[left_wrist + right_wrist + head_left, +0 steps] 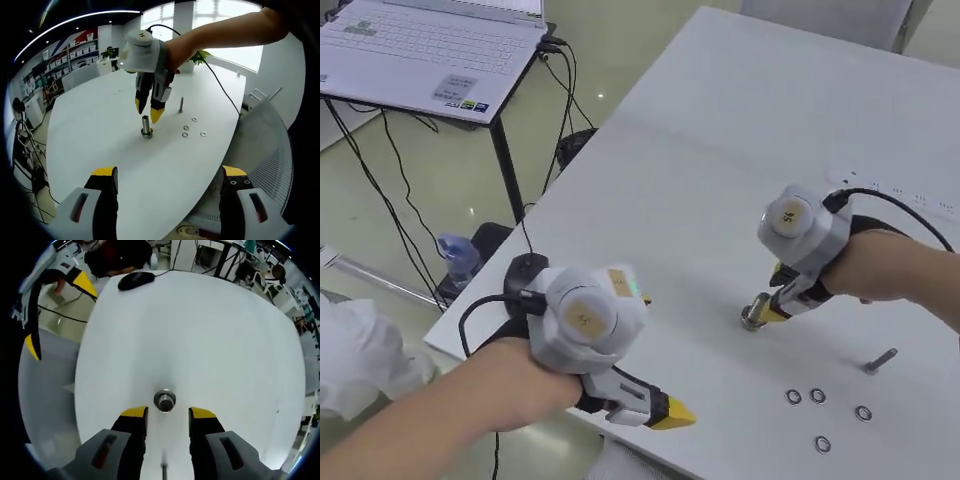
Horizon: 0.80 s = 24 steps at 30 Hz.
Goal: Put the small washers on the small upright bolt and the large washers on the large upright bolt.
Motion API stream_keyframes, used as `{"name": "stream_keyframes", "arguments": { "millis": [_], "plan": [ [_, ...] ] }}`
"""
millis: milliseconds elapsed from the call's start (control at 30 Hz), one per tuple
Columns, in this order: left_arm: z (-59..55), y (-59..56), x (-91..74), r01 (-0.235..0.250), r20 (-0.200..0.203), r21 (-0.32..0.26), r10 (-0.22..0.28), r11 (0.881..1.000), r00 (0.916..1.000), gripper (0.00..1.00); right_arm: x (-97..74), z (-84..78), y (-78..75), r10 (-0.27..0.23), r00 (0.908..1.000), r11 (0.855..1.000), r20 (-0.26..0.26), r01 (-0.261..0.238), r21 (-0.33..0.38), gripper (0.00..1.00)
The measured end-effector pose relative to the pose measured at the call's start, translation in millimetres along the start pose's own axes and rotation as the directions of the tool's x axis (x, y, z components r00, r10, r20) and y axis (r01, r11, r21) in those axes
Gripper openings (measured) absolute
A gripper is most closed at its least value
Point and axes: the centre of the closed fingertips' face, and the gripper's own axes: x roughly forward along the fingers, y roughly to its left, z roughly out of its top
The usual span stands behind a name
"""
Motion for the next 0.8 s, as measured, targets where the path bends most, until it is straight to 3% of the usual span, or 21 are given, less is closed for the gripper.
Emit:
{"name": "stream_keyframes", "arguments": {
  "millis": [167, 467, 800],
  "plan": [
    [1.8, -2.7, 4.6, 0.015, -0.008, 0.012, -0.015, 1.000, 0.9999, 0.83, -23.8, -12.5, 1.5, -0.026, 0.9985, 1.000, 0.048, 0.025, 0.019, 0.34],
    [5.7, -2.2, 11.4, 0.028, -0.018, 0.027, -0.027, 0.999, 0.9995, 0.83, -58.3, -41.7, 23.2, -0.066, 0.9947, 0.997, 0.079, 0.063, 0.041, 0.34],
    [14.6, -5.7, 17.4, 0.031, -0.019, 0.045, -0.030, 0.999, 0.9994, 0.83, -72.6, -76.0, 34.8, -0.082, 0.9930, 0.993, 0.085, 0.074, 0.094, 0.34]
  ]
}}
